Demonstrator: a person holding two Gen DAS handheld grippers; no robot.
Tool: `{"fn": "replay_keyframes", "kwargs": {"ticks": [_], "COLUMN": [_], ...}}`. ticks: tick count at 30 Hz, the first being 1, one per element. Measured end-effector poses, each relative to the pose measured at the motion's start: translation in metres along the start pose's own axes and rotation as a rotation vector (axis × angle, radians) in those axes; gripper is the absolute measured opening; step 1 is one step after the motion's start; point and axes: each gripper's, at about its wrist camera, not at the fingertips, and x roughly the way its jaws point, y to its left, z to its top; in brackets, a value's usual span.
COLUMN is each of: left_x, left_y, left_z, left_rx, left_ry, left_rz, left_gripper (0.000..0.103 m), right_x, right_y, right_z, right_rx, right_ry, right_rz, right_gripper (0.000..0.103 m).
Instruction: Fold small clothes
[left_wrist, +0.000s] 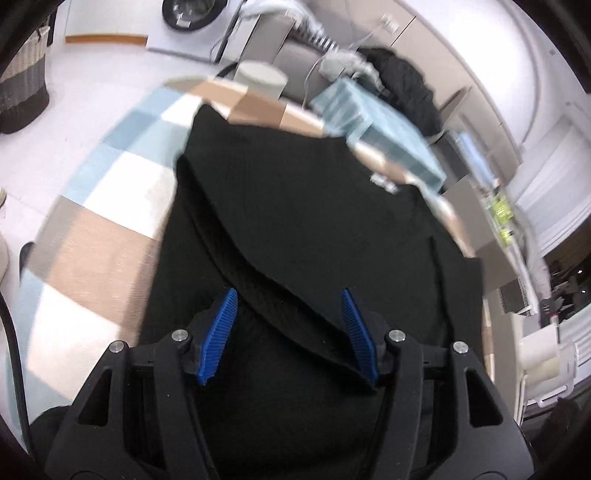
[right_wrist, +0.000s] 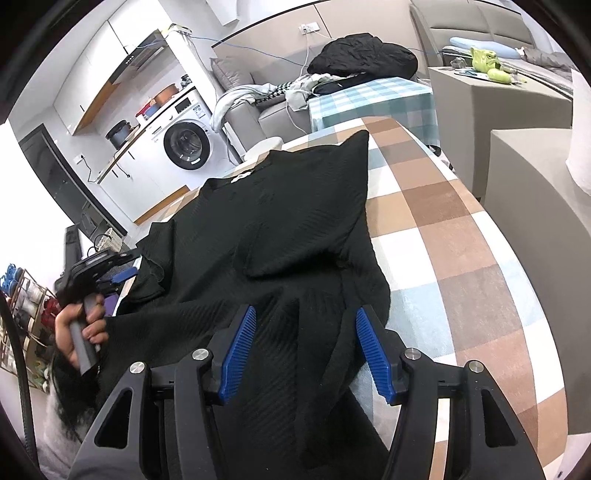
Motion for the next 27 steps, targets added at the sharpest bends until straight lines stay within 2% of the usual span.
{"fn": "replay_keyframes", "kwargs": {"ticks": [1,3,5,6,9,11,12,14,15,16,17,18,20,23,27], "left_x": [0.008,0.011,0.017,0.021,0.028,0.018,0.012,0.0,-0.002,-0.003,-0.006,-0.012,-0.022,-0.041,-0.061], "left_y": [-0.003,-0.009,-0.011,-0.012,-0.021,-0.043,-0.059,-0.079,-0.092,-0.098,-0.101,-0.098,-0.086,-0.05,-0.001], "left_z": [-0.002,-0.001,0.002,0.004,0.012,0.018,0.02,0.019,0.018,0.017,0.015,0.012,0.006,-0.014,-0.049], "left_rx": [-0.004,0.014,0.013,0.016,0.037,0.1,0.134,0.185,0.23,0.254,0.269,0.278,0.287,0.285,0.291], "left_ry": [0.011,-0.025,-0.04,-0.049,-0.076,-0.118,-0.151,-0.187,-0.18,-0.166,-0.157,-0.173,-0.185,-0.168,-0.101], "left_rz": [0.059,0.113,0.131,0.136,0.122,0.058,-0.01,-0.073,-0.065,-0.042,-0.019,-0.005,0.045,0.173,0.269], "left_gripper": [0.054,0.052,0.028,0.005,0.002,0.002,0.002,0.007,0.02,0.043,0.053,0.057,0.057,0.057,0.057], "right_x": [0.0,-0.002,-0.003,-0.003,-0.003,-0.005,-0.007,-0.009,-0.009,-0.009,-0.01,-0.01,-0.011,-0.01,-0.007], "right_y": [-0.002,-0.005,-0.007,-0.01,-0.014,-0.016,-0.016,-0.018,-0.019,-0.019,-0.019,-0.019,-0.018,-0.015,-0.01], "right_z": [0.0,-0.001,-0.002,-0.002,-0.002,-0.001,-0.001,-0.001,0.0,0.0,0.001,0.001,0.002,0.002,0.001], "right_rx": [0.003,0.012,0.017,0.022,0.034,0.032,0.028,0.03,0.032,0.035,0.035,0.034,0.032,0.023,0.007], "right_ry": [0.002,0.0,0.0,-0.003,0.002,0.003,0.0,-0.004,-0.003,-0.004,-0.006,-0.009,-0.016,-0.015,-0.014], "right_rz": [-0.003,-0.006,-0.008,-0.009,-0.015,-0.02,-0.024,-0.029,-0.032,-0.037,-0.037,-0.035,-0.031,-0.02,-0.003], "right_gripper": [0.058,0.058,0.058,0.058,0.058,0.058,0.058,0.058,0.058,0.058,0.058,0.058,0.058,0.058,0.058]}}
